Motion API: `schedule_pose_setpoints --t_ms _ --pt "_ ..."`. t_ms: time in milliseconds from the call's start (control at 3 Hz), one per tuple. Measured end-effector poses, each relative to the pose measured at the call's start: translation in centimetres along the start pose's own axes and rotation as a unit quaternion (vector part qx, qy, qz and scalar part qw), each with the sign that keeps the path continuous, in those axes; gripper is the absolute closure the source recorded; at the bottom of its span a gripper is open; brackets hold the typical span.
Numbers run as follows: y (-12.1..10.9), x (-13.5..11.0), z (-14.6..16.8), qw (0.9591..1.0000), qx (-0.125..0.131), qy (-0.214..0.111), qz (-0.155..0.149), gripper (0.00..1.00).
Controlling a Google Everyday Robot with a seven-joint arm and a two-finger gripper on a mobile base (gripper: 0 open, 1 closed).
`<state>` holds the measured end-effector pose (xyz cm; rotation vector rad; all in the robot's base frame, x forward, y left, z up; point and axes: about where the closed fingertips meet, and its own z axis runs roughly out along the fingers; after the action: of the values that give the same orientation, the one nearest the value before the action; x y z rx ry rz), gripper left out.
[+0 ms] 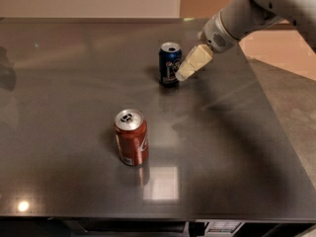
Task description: Move pepsi can near coke can
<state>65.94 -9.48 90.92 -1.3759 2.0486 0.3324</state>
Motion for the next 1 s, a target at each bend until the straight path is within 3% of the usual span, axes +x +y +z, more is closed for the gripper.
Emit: schedule_pose_setpoints --t_ms 667,1000 --pt "-0.6 -2.7 3.7 0.9985 -0.029 -0.042 0.02 0.0" --pt "-0.1 -3.6 3.9 0.9977 -0.037 -0.054 0.019 0.16"
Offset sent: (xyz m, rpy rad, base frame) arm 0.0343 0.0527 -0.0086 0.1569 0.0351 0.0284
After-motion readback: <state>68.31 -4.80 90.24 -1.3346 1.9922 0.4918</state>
